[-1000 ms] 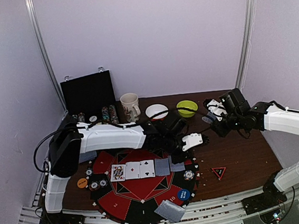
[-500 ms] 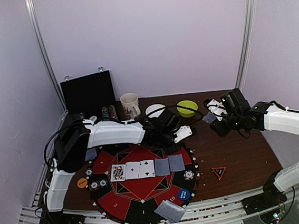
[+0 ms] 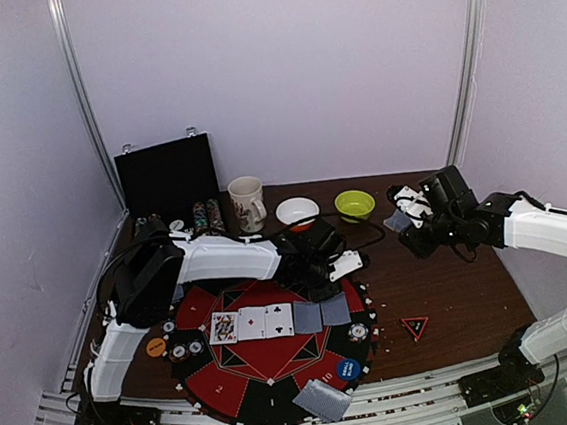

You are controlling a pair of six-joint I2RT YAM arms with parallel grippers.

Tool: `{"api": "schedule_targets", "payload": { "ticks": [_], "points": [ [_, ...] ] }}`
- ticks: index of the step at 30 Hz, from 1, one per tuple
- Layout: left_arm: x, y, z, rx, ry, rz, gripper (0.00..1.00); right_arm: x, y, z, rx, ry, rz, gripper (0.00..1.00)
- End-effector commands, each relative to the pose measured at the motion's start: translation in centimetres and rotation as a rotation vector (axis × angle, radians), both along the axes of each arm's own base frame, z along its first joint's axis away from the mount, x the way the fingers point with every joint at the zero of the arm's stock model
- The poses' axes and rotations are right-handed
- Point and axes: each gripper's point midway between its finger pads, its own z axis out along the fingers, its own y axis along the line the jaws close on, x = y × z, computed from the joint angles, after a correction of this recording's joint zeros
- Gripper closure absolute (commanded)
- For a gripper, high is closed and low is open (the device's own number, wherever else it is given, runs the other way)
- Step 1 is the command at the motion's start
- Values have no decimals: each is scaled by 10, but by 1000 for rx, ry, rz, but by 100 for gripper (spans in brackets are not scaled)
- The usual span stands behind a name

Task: Distribute texas hold em gaming equipment
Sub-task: Adjust the poker card in the community card area.

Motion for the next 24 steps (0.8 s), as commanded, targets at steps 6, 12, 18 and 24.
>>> {"api": "schedule_targets", "payload": {
  "ticks": [6, 12, 18, 24],
  "points": [
    [-25, 2, 3, 1, 47, -53, 88, 2, 0, 10, 23, -31, 4, 45],
    [-28, 3, 7, -5, 51, -52, 88, 2, 1, 11, 24, -33, 6, 45],
    [-32, 3, 8, -10, 61, -58, 89, 2, 1, 10, 23, -30, 5, 45],
    [-38, 4, 8, -10, 70, -64, 89, 2, 1, 11, 23, -33, 7, 44]
  ]
}}
